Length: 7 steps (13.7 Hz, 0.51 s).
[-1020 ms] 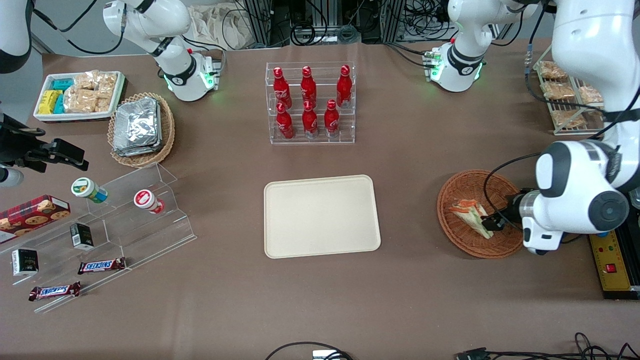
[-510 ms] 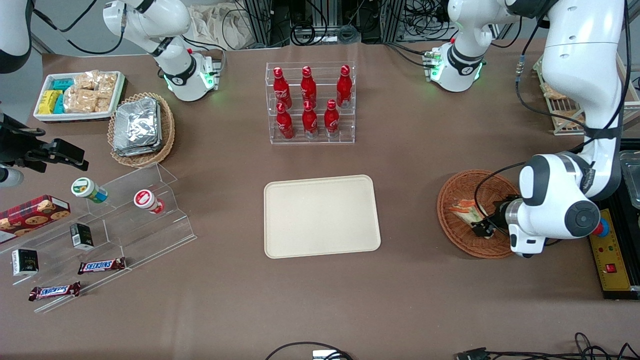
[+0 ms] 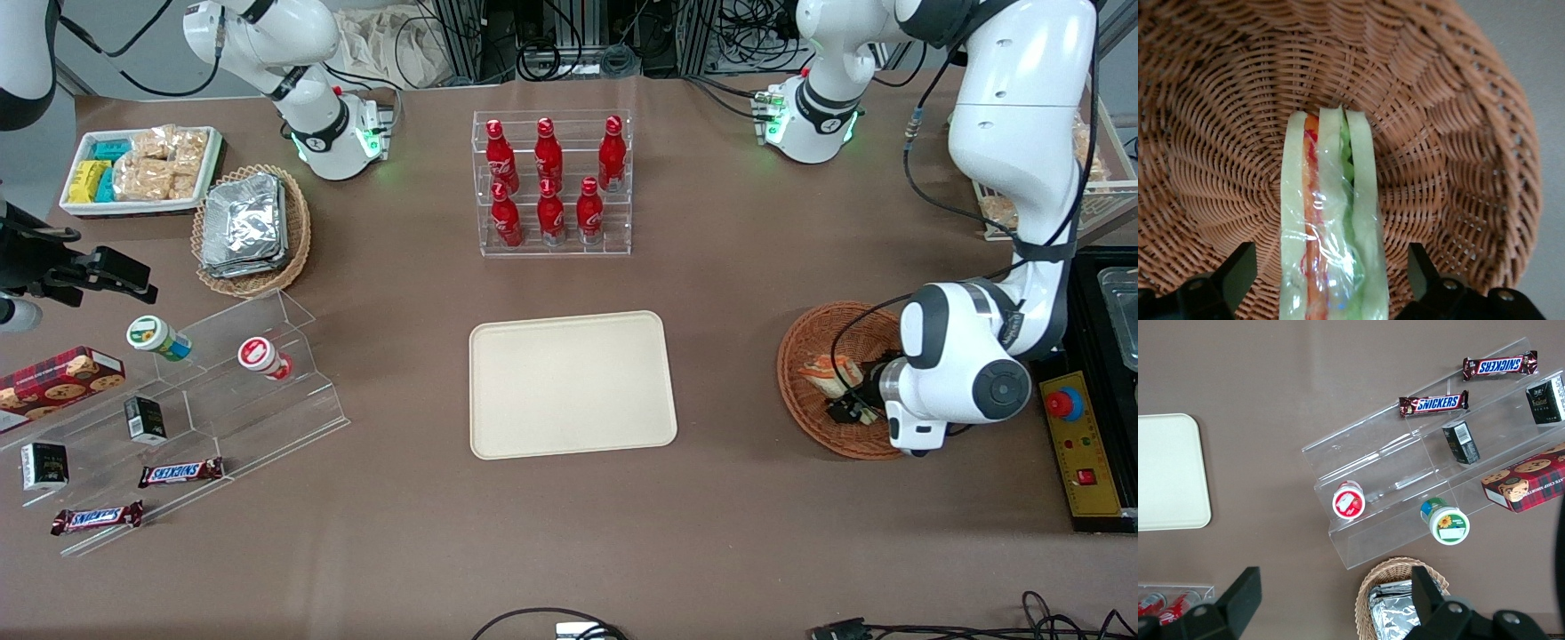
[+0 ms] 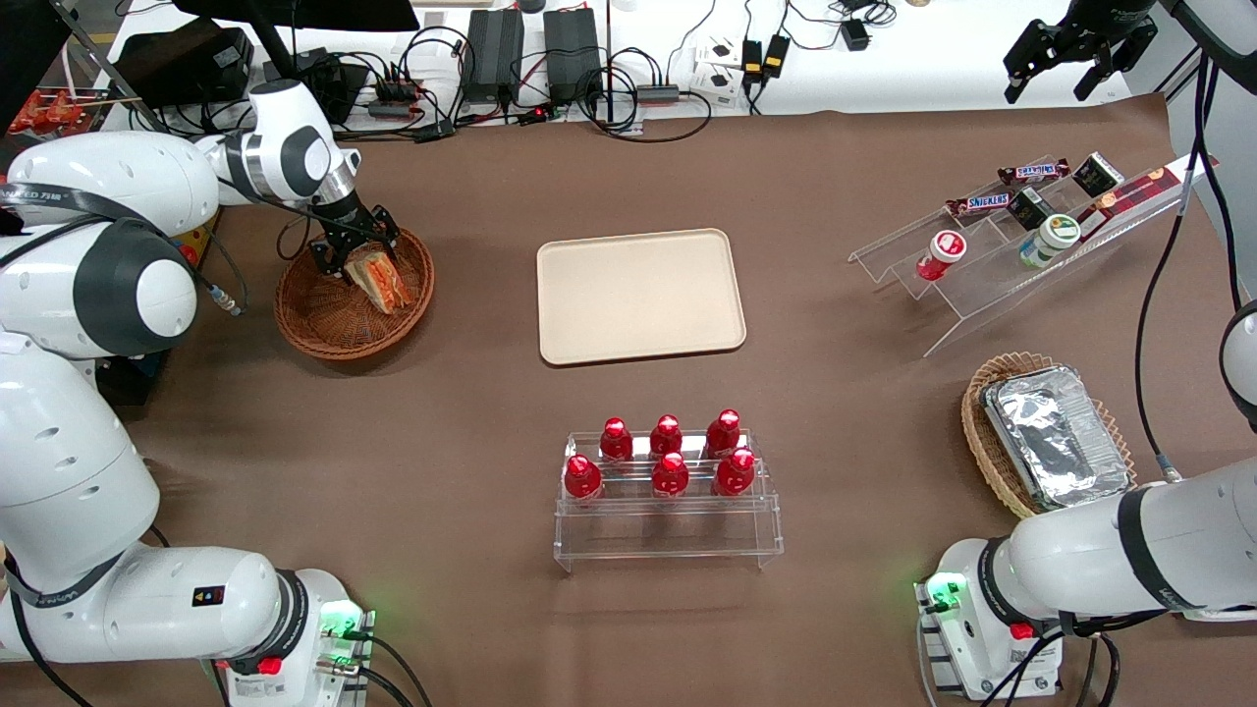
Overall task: Place sandwich from basket to tray
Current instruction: 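Close the left gripper on the sandwich and lift it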
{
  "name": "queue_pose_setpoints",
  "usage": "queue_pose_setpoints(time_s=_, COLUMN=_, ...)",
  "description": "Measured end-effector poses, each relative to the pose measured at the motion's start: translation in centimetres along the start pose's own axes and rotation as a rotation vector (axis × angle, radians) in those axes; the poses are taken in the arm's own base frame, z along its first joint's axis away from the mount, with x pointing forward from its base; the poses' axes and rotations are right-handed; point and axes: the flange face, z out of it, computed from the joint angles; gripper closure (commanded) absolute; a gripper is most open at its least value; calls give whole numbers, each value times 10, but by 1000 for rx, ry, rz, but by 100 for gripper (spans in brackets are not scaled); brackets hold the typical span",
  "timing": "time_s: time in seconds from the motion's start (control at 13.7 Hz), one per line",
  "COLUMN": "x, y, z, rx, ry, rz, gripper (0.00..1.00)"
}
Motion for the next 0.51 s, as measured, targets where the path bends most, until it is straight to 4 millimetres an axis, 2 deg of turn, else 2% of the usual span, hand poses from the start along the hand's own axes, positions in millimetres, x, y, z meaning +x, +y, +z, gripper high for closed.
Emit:
queue_pose_setpoints(time_s=0.15, x=-2, y=-1, z=9, rx=-4, ry=5, rz=-1, gripper=18)
queue_pose_setpoints(time_s=0.22, x=-3, y=-2, z=13, rx=-7, ry=8, rz=0, gripper=30)
queue_pose_setpoints(time_s=0.29, x=-3, y=-2, z=15, rx=-8, ry=9, rz=0, gripper=46)
queue_pose_setpoints(time_s=0.36, x=-4, y=-2, z=16, rx=-9, ry=10, rz=0, gripper=57)
queue_pose_setpoints(time_s=0.44, x=-4, y=-2, z=15, rx=-10, ry=11, rz=0, gripper=64)
queue_pose_setpoints(time_s=0.51, x=-4, y=-2, z=14, rx=-12, ry=13, rz=1, gripper=66)
